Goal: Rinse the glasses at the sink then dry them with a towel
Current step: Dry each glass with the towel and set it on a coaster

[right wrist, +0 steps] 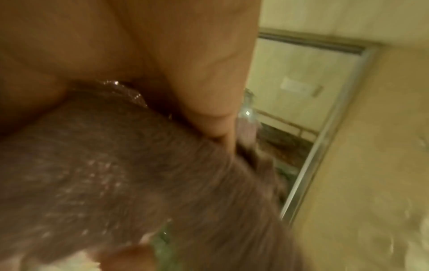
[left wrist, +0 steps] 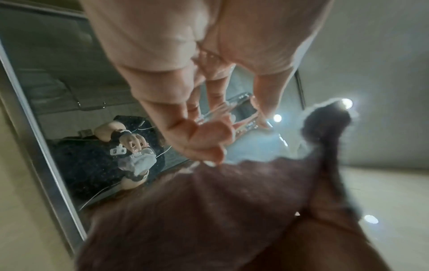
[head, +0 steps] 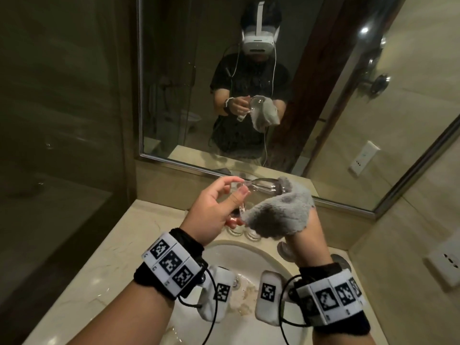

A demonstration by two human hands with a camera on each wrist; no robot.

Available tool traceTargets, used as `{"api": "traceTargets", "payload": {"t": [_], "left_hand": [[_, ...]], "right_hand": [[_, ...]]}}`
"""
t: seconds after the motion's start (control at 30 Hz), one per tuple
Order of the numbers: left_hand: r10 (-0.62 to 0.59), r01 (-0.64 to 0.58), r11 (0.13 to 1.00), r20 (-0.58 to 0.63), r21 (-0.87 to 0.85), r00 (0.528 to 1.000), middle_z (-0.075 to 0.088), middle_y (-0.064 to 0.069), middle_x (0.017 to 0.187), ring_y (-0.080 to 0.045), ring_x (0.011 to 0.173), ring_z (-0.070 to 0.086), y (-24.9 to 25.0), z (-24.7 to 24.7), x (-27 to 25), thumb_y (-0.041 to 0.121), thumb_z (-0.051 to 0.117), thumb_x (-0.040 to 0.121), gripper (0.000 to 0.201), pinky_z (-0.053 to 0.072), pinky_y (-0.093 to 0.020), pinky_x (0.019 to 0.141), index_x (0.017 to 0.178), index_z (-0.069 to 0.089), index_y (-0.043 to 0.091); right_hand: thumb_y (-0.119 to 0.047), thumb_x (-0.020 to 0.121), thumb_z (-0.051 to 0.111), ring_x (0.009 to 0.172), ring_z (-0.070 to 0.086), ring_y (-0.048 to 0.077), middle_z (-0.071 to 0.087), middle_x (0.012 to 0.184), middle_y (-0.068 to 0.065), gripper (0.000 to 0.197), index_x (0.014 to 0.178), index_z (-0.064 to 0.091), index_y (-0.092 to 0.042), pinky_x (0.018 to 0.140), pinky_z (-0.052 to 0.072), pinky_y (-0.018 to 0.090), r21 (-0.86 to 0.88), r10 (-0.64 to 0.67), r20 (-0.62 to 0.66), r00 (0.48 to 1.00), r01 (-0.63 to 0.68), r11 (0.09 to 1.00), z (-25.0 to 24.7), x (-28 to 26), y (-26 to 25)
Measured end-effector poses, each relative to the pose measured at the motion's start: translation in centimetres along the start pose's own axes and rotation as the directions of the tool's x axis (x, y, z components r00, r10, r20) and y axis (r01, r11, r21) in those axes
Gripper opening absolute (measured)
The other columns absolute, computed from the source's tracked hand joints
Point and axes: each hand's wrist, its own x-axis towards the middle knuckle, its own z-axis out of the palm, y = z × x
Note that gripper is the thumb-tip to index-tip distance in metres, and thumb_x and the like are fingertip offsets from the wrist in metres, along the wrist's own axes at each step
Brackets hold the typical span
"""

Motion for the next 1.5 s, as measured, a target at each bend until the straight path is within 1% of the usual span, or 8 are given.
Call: {"api": "traceTargets", "payload": {"t": [0.17,0.4,0.63,0.8,0.97,1.13,1.33,1.5], "left_hand": [[0.196,-0.230,0.954,0.177,0.195,0.964,0.063,0.003,0.120,-0.013,0.090,0.068,0.5,0.5,-0.4,0.033,0.071,0.085,0.040,0.058,-0.031,0.075,0.121,0.056,0.028],[-0.145,0.153,0.986,0.120,-0.063,0.982,0.064,-0.007,0.111,-0.017,0.055,0.058,0.7,1.6,-0.5,0.069,0.056,0.074,0.067,0.045,-0.024,0.045,0.126,0.051,0.027],[0.160,-0.215,0.919,0.187,0.330,0.969,0.059,0.013,0.106,0.006,0.079,0.058,0.0,1.2,-0.8,0.044,0.071,0.082,0.045,0.046,-0.013,0.068,0.122,0.053,0.035],[-0.091,0.074,0.988,0.123,0.133,0.988,0.063,-0.004,0.106,-0.011,0.061,0.060,0.6,1.2,-0.6,0.063,0.050,0.082,0.052,0.046,-0.025,0.050,0.118,0.055,0.026],[0.189,-0.259,0.896,0.218,0.360,0.957,0.058,0.013,0.123,-0.009,0.106,0.063,0.1,1.0,-0.9,0.055,0.065,0.082,0.050,0.055,-0.033,0.087,0.127,0.050,0.039],[-0.138,0.129,0.988,0.112,0.087,0.984,0.061,0.000,0.087,-0.013,0.055,0.058,1.0,1.5,-0.9,0.061,0.048,0.080,0.052,0.045,-0.023,0.047,0.117,0.054,0.024],[0.136,-0.195,0.907,0.179,0.374,0.974,0.055,0.019,0.112,0.008,0.079,0.056,0.4,1.6,-1.7,0.034,0.068,0.087,0.042,0.048,-0.012,0.066,0.124,0.050,0.041],[-0.111,0.100,0.990,0.111,0.095,0.988,0.061,-0.009,0.116,-0.019,0.067,0.065,0.1,2.0,-1.2,0.066,0.058,0.076,0.066,0.054,-0.030,0.057,0.124,0.051,0.023]], "right_hand": [[-0.031,0.058,0.086,0.092,0.056,0.034,0.057,0.101,0.022,0.069,0.112,0.054,-0.004,0.084,0.050,0.053,0.332,0.139,0.226,0.964,-0.210,0.919,-1.0,0.3,0.0],[-0.010,0.070,0.064,0.050,0.064,0.026,0.065,0.063,0.017,0.022,0.089,0.059,0.000,0.044,0.052,0.032,0.146,0.076,0.077,0.994,-0.087,0.985,-1.4,0.5,0.2],[-0.033,0.052,0.086,0.074,0.066,0.022,0.068,0.084,0.013,0.045,0.087,0.070,-0.009,0.066,0.055,0.035,0.301,0.067,0.179,0.982,-0.119,0.946,-1.2,0.6,0.8],[-0.014,0.070,0.068,0.055,0.061,0.031,0.061,0.075,0.023,0.023,0.090,0.065,-0.005,0.052,0.052,0.041,0.164,0.068,0.091,0.994,-0.082,0.983,-0.7,0.3,0.9],[-0.025,0.069,0.076,0.088,0.062,0.037,0.060,0.105,0.032,0.043,0.100,0.062,0.001,0.080,0.050,0.050,0.303,0.172,0.074,0.982,-0.186,0.935,-1.2,0.5,1.5],[-0.032,0.065,0.078,0.069,0.059,0.029,0.056,0.096,0.025,0.066,0.112,0.051,0.005,0.062,0.053,0.039,0.295,0.144,-0.038,0.989,-0.126,0.947,-1.5,0.5,2.0],[-0.037,0.062,0.080,0.076,0.065,0.021,0.068,0.085,0.010,0.041,0.092,0.069,-0.011,0.064,0.056,0.029,0.384,0.099,0.060,0.993,-0.115,0.916,-1.8,-0.2,1.6],[-0.037,0.067,0.076,0.087,0.057,0.040,0.053,0.107,0.040,0.068,0.116,0.051,0.002,0.065,0.054,0.040,0.236,0.124,-0.014,0.992,-0.117,0.965,-2.1,-0.2,2.5]]}}
